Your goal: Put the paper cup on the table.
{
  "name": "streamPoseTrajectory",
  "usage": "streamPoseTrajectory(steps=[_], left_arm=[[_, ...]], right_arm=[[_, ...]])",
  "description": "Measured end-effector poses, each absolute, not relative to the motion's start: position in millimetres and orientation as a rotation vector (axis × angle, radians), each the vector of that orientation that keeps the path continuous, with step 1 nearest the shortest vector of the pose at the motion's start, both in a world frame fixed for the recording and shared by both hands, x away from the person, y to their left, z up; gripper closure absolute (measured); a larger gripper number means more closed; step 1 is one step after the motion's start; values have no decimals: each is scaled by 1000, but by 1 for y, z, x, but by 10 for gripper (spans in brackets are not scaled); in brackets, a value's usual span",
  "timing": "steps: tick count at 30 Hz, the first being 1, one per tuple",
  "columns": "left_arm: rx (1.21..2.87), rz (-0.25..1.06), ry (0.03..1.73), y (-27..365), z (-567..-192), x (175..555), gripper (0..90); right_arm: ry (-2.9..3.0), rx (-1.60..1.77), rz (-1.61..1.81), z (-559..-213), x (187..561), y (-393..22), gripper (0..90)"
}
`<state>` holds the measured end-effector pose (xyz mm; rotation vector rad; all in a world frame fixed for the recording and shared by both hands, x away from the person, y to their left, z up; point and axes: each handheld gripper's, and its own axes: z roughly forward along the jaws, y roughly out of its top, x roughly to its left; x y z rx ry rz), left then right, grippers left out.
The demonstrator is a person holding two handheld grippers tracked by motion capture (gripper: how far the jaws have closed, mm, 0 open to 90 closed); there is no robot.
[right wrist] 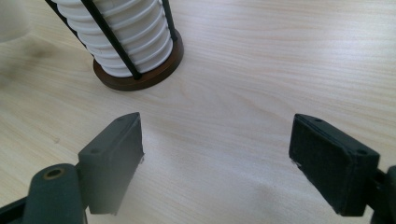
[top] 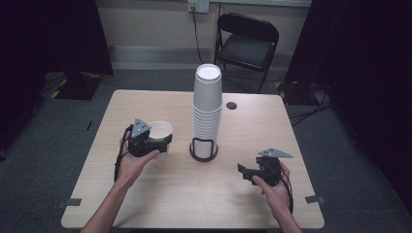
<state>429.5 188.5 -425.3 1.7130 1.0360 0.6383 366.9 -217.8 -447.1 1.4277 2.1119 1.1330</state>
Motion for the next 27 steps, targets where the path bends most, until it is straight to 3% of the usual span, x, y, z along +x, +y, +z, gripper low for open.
streamPoseTrajectory(steps=[11, 27], left_arm=[[1701, 641, 1097, 195, -436, 453, 84], [1795, 714, 1106, 194, -458, 453, 89]], right_arm=[[2112, 1440, 1126, -449, 368, -219, 200], [2124, 1441, 1119, -450, 368, -219, 217]])
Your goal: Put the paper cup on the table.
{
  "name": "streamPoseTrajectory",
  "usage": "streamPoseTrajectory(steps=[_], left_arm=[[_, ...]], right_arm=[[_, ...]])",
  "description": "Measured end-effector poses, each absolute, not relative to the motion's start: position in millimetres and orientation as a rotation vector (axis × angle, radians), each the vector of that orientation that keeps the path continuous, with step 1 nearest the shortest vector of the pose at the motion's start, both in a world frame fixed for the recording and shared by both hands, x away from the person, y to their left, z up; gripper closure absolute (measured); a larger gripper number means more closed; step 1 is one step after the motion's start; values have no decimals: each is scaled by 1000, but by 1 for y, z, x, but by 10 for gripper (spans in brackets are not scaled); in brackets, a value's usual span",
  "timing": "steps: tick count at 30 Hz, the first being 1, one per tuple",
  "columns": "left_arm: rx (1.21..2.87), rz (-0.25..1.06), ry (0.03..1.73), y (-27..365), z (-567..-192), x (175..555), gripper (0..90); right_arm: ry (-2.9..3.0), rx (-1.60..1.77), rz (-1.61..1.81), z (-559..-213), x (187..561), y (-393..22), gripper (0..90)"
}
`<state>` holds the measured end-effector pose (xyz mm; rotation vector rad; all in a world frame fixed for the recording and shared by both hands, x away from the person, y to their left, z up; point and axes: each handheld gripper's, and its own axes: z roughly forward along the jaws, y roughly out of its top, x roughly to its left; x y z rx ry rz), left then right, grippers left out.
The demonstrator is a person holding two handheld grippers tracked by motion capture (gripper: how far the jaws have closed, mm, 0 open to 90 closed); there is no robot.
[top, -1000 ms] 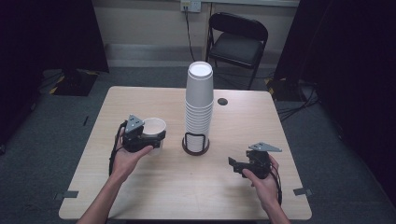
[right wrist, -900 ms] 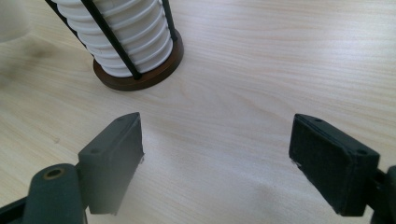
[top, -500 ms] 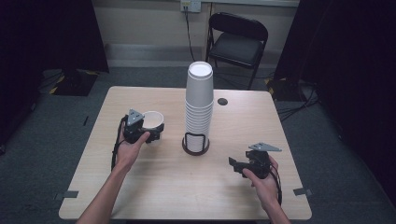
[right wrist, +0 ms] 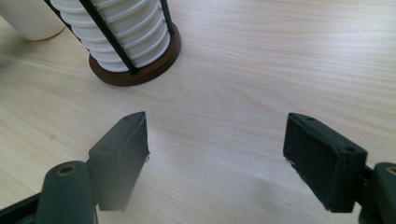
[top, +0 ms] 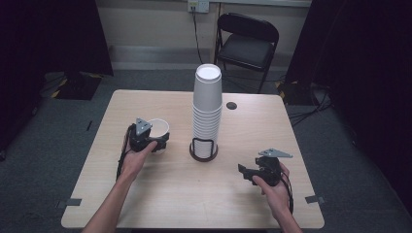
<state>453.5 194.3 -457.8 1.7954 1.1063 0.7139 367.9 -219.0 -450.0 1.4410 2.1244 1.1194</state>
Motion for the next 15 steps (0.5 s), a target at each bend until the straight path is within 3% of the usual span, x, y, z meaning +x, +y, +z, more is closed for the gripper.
streamPoseTrajectory(steps=[15], left_arm=[[1865, 652, 1151, 189, -467, 452, 137]], right_arm=[[2137, 1428, 1131, -450, 367, -219, 217]])
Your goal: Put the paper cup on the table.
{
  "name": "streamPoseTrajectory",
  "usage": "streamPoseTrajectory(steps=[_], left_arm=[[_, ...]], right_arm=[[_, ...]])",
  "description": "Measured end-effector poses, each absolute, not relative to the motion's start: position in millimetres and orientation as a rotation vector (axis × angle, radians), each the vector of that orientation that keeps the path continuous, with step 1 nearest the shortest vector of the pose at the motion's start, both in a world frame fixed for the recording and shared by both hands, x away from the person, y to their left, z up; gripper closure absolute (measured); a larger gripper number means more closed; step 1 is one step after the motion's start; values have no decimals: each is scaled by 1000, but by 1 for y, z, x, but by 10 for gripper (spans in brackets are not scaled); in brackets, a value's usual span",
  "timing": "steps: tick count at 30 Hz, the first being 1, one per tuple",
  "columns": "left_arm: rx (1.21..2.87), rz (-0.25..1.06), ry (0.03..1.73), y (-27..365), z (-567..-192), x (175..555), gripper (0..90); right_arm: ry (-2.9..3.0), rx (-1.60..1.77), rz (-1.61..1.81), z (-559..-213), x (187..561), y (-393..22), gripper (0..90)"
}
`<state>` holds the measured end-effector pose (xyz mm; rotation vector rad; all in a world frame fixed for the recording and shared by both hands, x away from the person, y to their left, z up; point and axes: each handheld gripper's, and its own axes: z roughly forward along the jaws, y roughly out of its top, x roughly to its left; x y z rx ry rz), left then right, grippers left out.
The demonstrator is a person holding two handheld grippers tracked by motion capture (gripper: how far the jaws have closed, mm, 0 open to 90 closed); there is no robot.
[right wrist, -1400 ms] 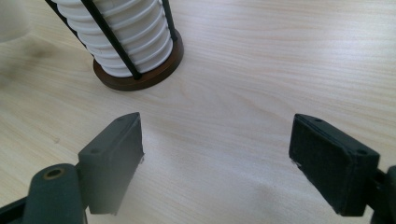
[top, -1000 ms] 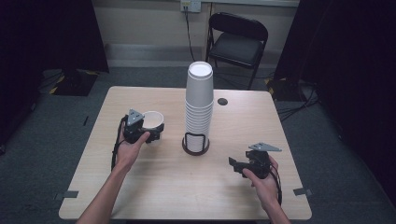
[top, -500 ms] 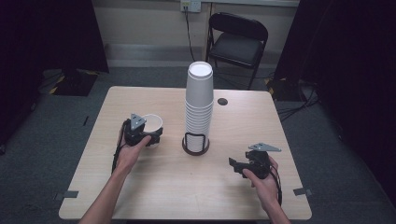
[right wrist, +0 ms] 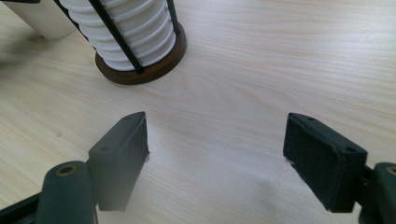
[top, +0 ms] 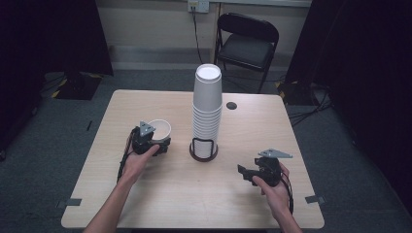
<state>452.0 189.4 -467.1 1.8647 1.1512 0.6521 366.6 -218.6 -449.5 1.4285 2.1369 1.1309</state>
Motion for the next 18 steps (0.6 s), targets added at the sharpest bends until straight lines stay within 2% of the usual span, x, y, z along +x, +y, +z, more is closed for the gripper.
streamPoseTrajectory(steps=[10, 18], left_arm=[[1955, 620, 1169, 189, -471, 447, 158], [1953, 600, 1189, 193, -474, 442, 159]], right_arm=[[2138, 1435, 1140, -449, 366, -219, 217], [2135, 1448, 1157, -449, 367, -221, 217]])
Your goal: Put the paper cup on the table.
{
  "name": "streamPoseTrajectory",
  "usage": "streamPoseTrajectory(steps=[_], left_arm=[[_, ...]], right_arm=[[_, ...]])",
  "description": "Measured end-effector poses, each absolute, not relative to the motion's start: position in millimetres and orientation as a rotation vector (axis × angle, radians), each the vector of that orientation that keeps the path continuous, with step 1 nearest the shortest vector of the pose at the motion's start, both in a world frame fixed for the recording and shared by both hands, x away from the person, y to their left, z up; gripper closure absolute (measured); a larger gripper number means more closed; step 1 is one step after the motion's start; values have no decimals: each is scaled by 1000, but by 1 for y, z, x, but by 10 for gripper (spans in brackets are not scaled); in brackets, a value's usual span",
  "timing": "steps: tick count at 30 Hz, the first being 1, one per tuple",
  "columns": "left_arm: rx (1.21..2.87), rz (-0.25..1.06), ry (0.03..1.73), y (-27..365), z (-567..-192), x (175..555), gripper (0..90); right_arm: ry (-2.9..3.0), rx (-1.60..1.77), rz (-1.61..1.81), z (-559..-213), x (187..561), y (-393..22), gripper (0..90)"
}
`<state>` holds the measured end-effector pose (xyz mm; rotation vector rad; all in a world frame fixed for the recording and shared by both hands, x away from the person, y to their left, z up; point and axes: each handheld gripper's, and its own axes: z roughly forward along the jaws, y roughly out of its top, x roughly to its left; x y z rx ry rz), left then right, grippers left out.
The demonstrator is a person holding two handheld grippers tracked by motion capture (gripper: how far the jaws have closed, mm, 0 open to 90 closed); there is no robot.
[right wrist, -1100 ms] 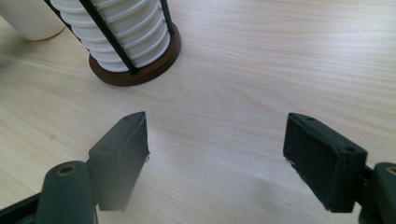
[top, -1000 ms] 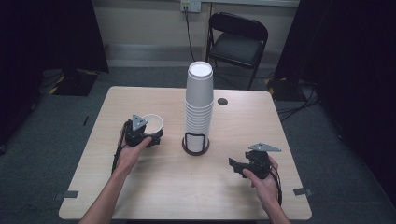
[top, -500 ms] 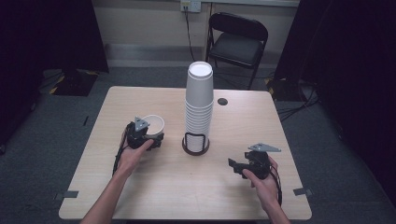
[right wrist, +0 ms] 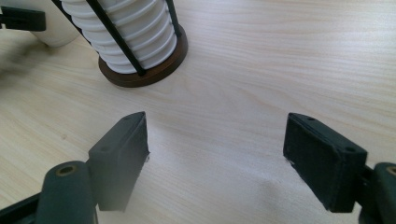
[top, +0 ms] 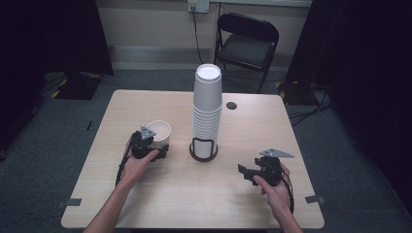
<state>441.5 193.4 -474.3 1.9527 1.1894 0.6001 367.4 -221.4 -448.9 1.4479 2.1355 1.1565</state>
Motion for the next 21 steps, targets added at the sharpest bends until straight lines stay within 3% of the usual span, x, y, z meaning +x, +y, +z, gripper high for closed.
streamPoseTrajectory(steps=[9, 21], left_arm=[[1976, 583, 1166, 201, -467, 427, 159], [1886, 576, 1135, 212, -449, 400, 158]], right_arm=[[2130, 1450, 1155, -449, 367, -222, 217], [2118, 1457, 1161, -448, 366, -224, 217]])
